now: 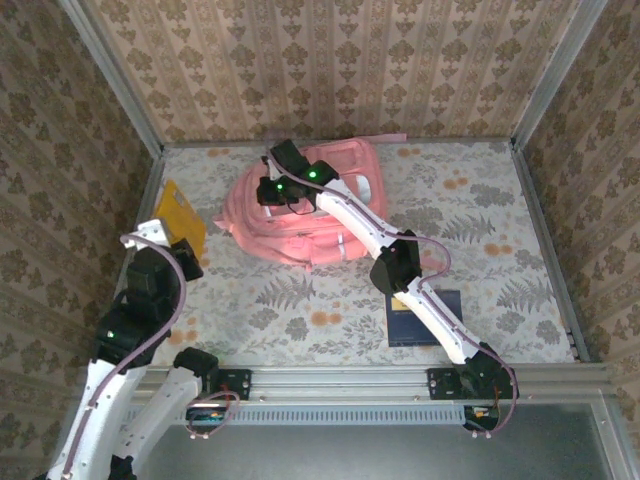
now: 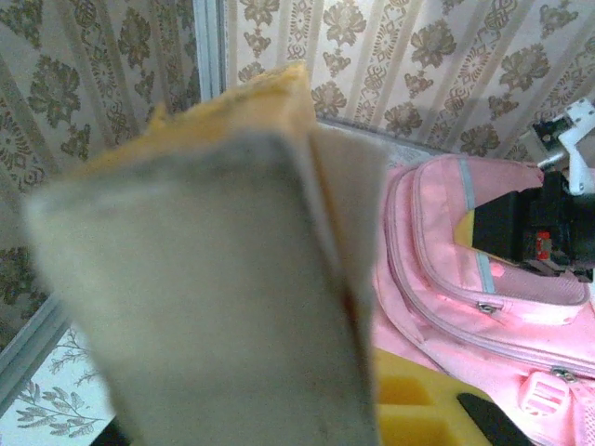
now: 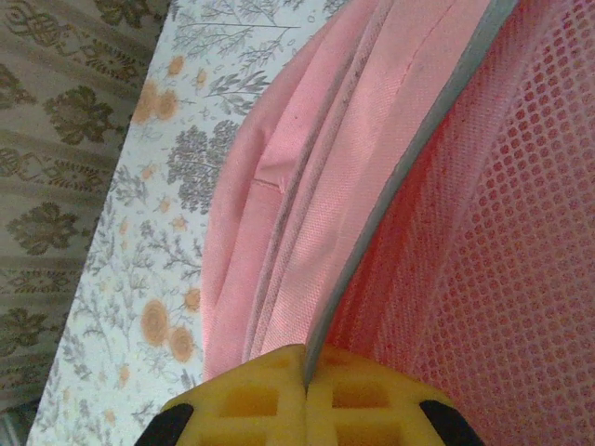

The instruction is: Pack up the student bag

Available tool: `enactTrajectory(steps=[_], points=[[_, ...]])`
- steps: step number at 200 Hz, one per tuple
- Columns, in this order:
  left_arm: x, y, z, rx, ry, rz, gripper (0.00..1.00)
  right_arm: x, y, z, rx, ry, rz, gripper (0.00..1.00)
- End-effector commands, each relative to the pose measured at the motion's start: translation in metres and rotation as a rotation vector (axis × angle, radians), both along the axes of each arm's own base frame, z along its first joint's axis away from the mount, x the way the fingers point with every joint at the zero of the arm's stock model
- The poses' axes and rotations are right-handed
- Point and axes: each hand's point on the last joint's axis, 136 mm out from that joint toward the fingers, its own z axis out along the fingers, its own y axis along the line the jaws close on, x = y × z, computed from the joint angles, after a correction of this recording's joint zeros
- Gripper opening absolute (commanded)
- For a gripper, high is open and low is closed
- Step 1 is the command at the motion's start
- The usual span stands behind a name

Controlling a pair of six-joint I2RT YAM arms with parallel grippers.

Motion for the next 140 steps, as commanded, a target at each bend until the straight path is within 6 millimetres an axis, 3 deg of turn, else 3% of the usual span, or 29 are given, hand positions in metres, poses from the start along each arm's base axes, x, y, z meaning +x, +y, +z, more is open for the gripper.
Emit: enactTrajectory(steps=[1, 32, 69, 103, 140], points=[[0.01, -0.006, 0.016, -0.016, -0.061, -0.024, 0.0, -0.023, 0.003, 0.044, 0.059, -0.015, 0.091, 0.0], [0.019, -0.018, 0.005, -0.042, 0.022, -0.07, 0.0, -0.036, -0.019, 0.084, 0.111, -0.002, 0.144, 0.0], [0.023, -0.032, -0.009, -0.111, 0.087, -0.121, 0.0, -0.061, -0.051, 0.108, 0.037, -0.011, 0.218, 0.0], [0.02, -0.031, -0.014, -0.196, 0.129, -0.106, 0.0, -0.054, -0.102, 0.121, -0.055, -0.009, 0.127, 0.0], [0.023, -0.045, -0.022, -0.334, 0.188, -0.153, 0.0, -0.06, -0.121, 0.156, -0.052, -0.084, 0.125, 0.0]])
